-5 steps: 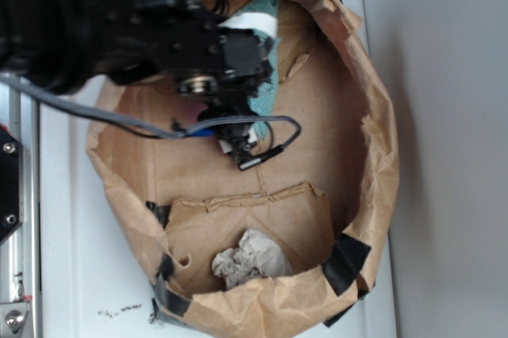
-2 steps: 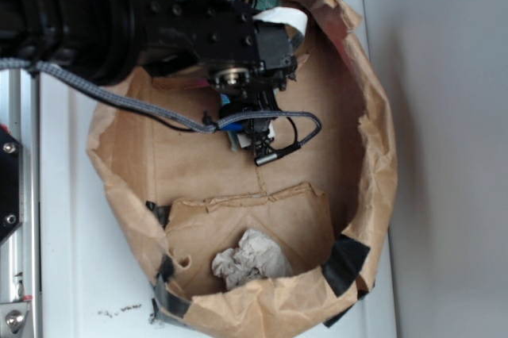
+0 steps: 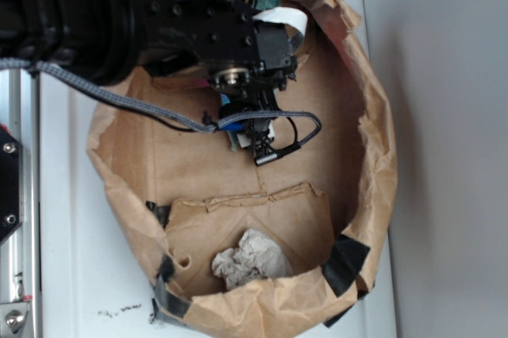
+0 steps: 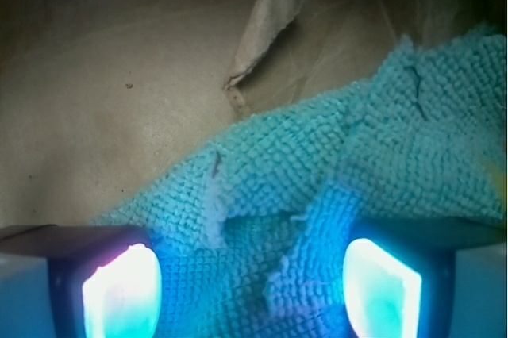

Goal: Grab the blue cloth.

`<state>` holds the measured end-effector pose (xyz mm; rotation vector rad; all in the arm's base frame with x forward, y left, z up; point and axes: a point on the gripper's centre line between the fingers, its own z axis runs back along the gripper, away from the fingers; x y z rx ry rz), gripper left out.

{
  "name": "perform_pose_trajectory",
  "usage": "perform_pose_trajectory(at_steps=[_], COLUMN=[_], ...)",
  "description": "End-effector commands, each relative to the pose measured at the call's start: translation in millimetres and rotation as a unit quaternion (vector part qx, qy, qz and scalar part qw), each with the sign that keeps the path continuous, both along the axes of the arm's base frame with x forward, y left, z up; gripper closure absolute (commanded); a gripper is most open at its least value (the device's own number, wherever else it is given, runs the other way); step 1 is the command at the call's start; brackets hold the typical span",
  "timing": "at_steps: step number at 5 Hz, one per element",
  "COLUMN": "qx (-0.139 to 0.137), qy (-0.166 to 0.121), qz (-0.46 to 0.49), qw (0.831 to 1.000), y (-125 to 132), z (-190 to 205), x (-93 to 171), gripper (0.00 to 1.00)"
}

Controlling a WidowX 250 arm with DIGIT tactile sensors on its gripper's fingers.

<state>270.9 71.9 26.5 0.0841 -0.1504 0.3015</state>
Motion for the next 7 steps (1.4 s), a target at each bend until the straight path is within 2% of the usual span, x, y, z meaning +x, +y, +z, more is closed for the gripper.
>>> perform_pose_trajectory(at_steps=[1,3,5,6,7], qx=[0.014,0.018,0.026,-0.001,-0.036], qy=[-0.025,-0.031,-0.05,-0.077,-0.114], qz=[-0.006,-0.004,-0.005,-0.007,-0.055], qw=[1.0,0.999,0.998,0.997,0.991], y=[7.2,6.3,3.4,9.2,14.6], z=[12.6,12.8,13.3,19.4,37.0], x=[6.0,4.1,-1.9,-9.7,-20.4], gripper=[1.0,1.0,1.0,1.0,1.0])
